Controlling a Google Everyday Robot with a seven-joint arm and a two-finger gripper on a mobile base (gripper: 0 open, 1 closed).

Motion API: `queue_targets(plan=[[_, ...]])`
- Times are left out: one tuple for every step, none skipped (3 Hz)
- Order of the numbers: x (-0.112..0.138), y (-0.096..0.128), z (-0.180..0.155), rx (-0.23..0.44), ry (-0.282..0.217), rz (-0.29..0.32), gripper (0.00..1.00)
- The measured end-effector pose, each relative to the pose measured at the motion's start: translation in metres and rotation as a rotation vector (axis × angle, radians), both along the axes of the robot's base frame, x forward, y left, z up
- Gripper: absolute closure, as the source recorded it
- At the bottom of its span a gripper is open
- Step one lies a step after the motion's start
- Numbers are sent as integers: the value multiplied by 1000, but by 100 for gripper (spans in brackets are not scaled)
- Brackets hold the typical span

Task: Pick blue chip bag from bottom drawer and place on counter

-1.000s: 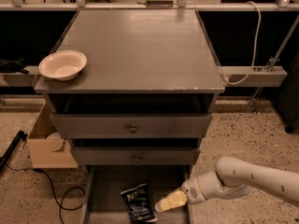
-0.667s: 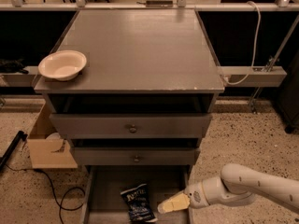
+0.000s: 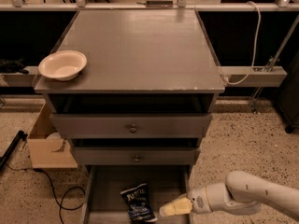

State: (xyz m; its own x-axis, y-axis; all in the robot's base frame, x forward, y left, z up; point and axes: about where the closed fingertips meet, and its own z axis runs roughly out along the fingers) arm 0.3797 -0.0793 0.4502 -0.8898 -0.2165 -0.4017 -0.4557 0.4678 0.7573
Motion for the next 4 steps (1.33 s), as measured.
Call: queue_targets(plan=[[4, 4, -9, 0, 18, -18, 0], [9, 11, -27, 4, 59, -28, 0], [22, 34, -56, 9, 103, -13, 0], [26, 41, -64, 3, 91, -20, 0]])
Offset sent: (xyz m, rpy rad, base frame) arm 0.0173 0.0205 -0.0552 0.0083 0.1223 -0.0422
